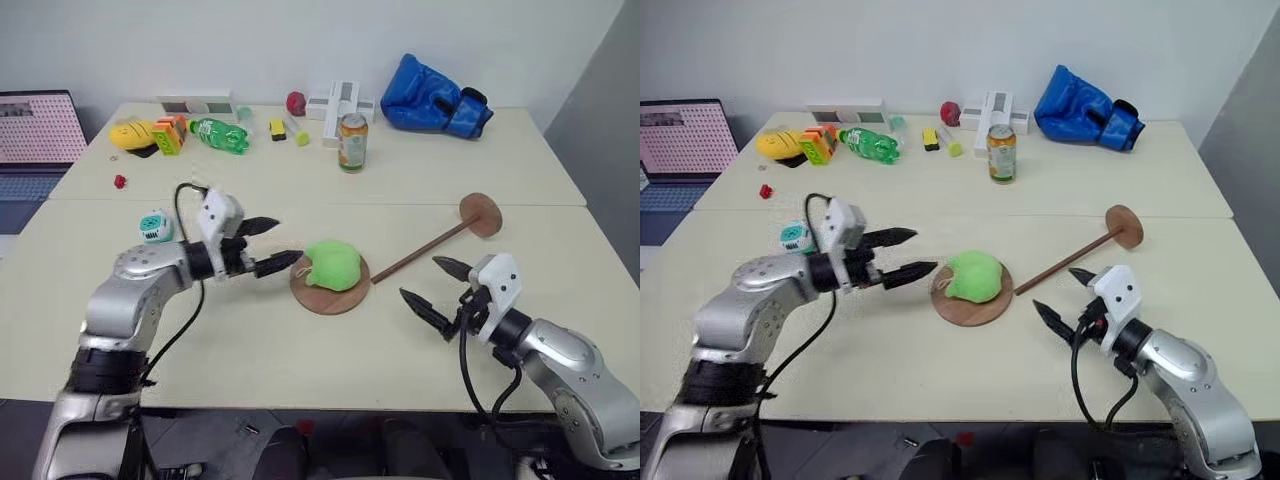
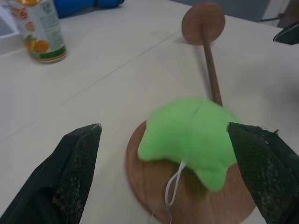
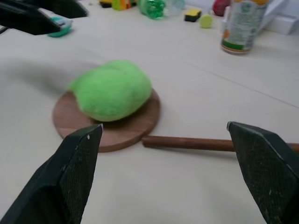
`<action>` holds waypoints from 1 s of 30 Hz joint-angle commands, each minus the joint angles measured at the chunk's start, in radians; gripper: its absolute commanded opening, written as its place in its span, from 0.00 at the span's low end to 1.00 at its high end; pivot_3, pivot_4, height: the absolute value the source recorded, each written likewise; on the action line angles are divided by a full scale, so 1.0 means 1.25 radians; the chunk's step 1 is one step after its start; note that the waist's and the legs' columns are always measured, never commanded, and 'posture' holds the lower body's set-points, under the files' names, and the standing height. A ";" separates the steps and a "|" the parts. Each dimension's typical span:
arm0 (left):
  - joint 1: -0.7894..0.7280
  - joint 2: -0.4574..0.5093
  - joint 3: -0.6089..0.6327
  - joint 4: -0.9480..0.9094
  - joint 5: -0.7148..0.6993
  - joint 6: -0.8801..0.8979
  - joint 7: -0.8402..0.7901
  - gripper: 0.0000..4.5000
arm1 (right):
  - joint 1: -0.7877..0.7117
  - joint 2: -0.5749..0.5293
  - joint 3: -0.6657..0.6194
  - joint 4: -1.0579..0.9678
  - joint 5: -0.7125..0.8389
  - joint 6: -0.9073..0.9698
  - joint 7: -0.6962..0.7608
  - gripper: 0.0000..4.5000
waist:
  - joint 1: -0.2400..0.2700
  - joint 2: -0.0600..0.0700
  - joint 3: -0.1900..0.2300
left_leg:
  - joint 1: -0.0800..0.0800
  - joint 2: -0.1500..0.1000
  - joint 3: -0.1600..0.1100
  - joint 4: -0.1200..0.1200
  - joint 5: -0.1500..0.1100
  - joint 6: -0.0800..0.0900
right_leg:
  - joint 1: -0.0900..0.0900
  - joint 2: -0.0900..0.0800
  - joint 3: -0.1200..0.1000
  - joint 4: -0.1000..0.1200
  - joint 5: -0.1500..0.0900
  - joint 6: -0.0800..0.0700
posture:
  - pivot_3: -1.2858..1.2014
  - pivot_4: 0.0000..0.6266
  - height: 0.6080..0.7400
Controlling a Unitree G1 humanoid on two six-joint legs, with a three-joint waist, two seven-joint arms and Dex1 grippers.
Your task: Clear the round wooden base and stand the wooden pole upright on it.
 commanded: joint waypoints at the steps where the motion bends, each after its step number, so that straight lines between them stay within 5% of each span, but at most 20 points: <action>1: -0.031 -0.027 -0.073 0.049 0.064 -0.078 -0.045 1.00 | -0.012 0.012 0.021 -0.069 0.025 0.032 -0.029 0.99 | -0.001 0.000 0.000 | 0.000 0.000 0.000 0.000 0.000 0.000 | 0.000 0.000 0.000 0.000 0.000 0.000 | 0.52 0.24 1.00; 16: -0.140 -0.145 -0.186 0.380 0.228 -0.318 -0.141 1.00 | 0.017 -0.007 0.003 -0.161 0.052 0.100 -0.100 0.99 | 0.000 0.000 0.000 | -0.001 -0.001 0.000 0.000 0.000 0.000 | -0.001 0.000 0.000 -0.001 0.000 0.000 | 0.52 0.24 1.00; 30: -0.101 -0.161 -0.170 0.348 0.221 -0.300 -0.176 0.41 | -0.015 -0.008 0.001 -0.135 0.062 0.100 -0.102 1.00 | -0.003 0.000 0.000 | 0.000 -0.001 0.000 0.000 0.000 0.000 | 0.000 0.000 0.000 0.000 0.000 0.000 | 0.52 0.24 1.00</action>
